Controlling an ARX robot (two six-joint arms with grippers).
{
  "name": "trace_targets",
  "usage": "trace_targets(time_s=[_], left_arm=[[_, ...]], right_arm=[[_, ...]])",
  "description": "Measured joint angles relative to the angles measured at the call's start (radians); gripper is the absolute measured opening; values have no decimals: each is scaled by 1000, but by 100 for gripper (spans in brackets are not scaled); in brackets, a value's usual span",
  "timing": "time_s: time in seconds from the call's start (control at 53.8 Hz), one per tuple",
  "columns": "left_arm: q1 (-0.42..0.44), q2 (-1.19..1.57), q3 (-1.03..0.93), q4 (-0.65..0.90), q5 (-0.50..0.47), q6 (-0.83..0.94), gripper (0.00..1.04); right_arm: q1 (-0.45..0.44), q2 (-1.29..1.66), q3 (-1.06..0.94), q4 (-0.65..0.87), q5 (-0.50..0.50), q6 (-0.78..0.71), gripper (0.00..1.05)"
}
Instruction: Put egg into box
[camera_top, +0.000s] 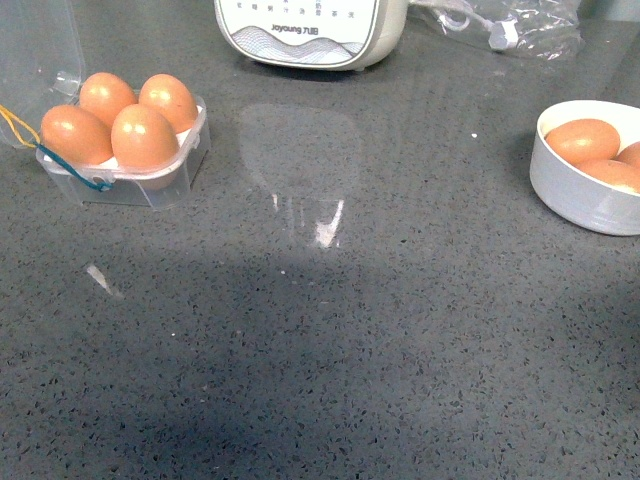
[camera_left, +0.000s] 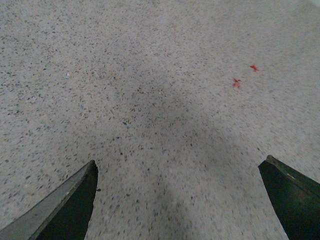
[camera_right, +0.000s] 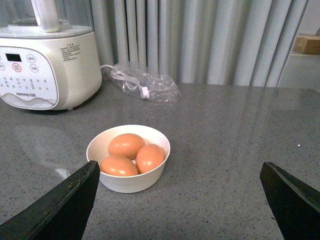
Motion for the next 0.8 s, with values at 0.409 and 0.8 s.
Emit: trace_targets(time_s=[0.409,0.8], left_arm=[[-199,232,262,-186,159,-141,98],[-143,105,102,62,212,-83,90]], right_arm=[[0,0,0,0,0,0,97],[0,0,0,0,-1,0,97]])
